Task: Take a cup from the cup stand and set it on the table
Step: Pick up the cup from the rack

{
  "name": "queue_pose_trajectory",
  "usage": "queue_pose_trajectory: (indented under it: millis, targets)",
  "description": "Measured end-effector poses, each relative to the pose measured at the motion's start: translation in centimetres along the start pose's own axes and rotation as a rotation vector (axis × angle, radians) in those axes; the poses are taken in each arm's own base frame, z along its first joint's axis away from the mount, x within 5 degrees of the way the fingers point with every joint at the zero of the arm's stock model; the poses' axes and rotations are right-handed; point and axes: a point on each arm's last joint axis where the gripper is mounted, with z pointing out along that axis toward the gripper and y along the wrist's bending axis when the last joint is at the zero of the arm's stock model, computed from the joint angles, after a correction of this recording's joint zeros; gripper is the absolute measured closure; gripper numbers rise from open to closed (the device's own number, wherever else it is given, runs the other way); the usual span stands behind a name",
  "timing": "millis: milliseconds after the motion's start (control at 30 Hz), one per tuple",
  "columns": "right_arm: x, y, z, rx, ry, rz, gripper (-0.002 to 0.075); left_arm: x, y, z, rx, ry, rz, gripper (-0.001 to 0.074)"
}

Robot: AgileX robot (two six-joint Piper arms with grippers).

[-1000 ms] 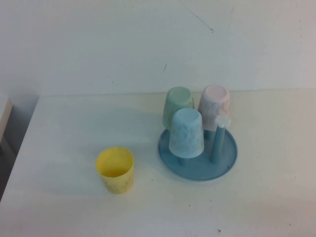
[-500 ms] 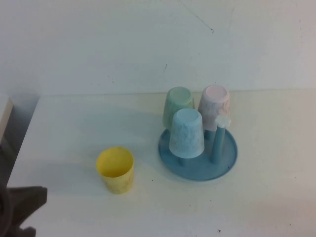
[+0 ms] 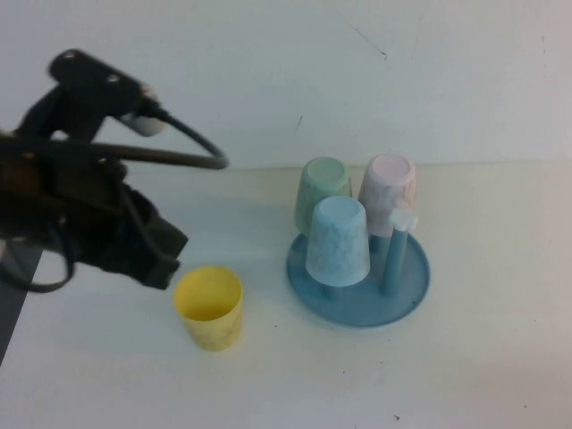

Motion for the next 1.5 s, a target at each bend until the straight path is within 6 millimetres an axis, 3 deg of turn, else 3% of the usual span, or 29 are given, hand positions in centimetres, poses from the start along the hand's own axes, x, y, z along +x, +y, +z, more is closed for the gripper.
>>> queue_pose_trajectory:
  millis: [167,367,533,633,800,867,933,1200,1500]
  targets:
    - [0.0,0.0,0.0,0.000,0.000,0.000,0.0727,-3.1,-0.8,3.6,-0.029,0.121,0.068,0.0738]
    - [0.0,0.0,0.0,0.000,0.000,0.000,0.0727,-6.3,-2.4,6.2,-0.014,0.117,0.105,0.0738]
    - [0.0,0.0,0.0,0.000,0.000,0.000,0.0727,-7.6,-2.8,9.5,0.016,0.149,0.076,0.0703]
    - [0.0,0.0,0.0,0.000,0.000,0.000,0.0727,-7.9,-2.5,11.5,0.024,0.169,0.041,0.0573]
    - [0.0,0.0,0.0,0.000,0.000,0.000,0.0727,-8.0,-1.9,15.0,0.011,0.171,-0.057,0.0215]
    - [0.0,0.0,0.0,0.000,0.000,0.000,0.0727,-8.1,-1.7,16.0,0.004,0.154,-0.097,0.0126]
    - [0.0,0.0,0.0,0.000,0.000,0.000,0.0727,-8.2,-1.5,16.8,0.000,0.129,-0.137,0.0083]
    - [0.0,0.0,0.0,0.000,0.000,0.000,0.0727,-9.1,-1.2,18.8,-0.003,0.027,-0.193,0.0055]
    - [0.0,0.0,0.0,0.000,0.000,0.000,0.0727,-8.2,-0.5,22.8,-0.013,0.045,-0.231,0.0053]
